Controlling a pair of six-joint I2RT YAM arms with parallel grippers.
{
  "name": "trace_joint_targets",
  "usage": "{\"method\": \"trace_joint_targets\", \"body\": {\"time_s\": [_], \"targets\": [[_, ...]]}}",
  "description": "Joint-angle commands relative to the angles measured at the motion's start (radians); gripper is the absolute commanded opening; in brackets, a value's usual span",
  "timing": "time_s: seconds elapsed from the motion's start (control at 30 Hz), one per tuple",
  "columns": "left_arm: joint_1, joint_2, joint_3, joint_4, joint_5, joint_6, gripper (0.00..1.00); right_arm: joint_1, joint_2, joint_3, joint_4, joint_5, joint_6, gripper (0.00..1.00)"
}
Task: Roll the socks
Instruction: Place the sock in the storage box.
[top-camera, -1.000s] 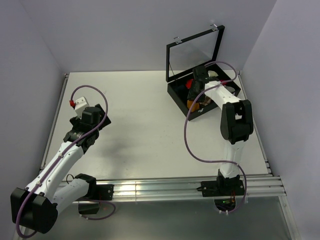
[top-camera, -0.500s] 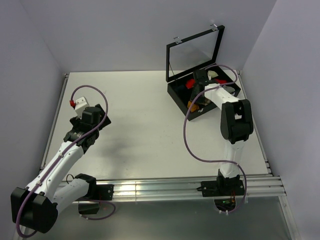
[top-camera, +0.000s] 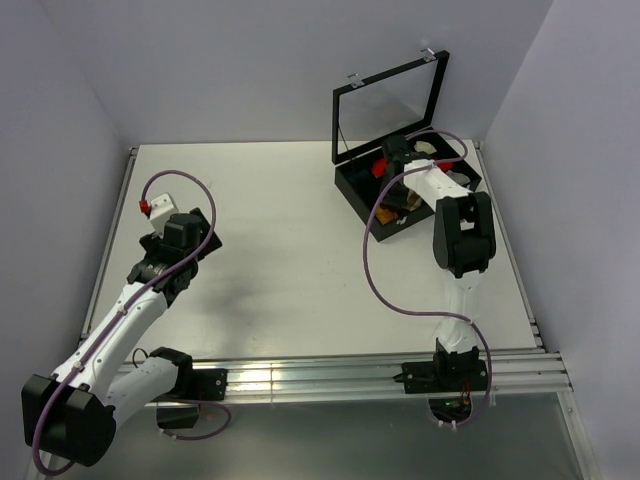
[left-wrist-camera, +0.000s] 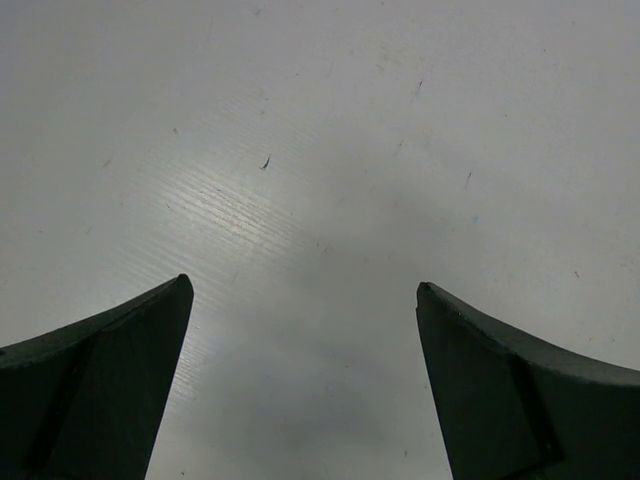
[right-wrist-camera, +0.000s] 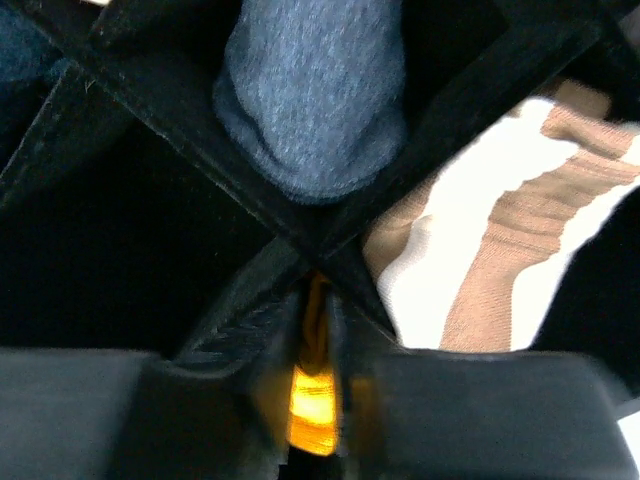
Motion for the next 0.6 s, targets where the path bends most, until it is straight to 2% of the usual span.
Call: {"method": "trace_joint_targets", "body": {"time_s": [0.0, 0.07, 0.2, 0.4, 0.57], "targets": [[0.004, -0.01, 0.009, 0.015, 0.004, 0.016, 0.99, 0.0, 0.01, -0.014, -0.083, -0.054, 0.014, 0.31], [0.004, -0.01, 0.01, 0.014, 0.002, 0.014, 1.0, 0.0, -0.038, -0.025, -0.051, -0.054, 0.012, 0.41], [0.004, -0.013, 0.012, 0.015, 0.002, 0.013, 0.99, -0.001, -0.117, -0.039, 0.002, -0.051, -0.003, 0.52], [0.004, -0.012, 0.01, 0.014, 0.002, 0.013, 0.99, -0.001, -0.177, -0.05, 0.047, -0.046, -0.032, 0.54], [0.004, -0.009, 0.013, 0.014, -0.002, 0.013, 0.99, 0.005, -0.194, -0.076, 0.07, -0.063, -0.045, 0.5]]}}
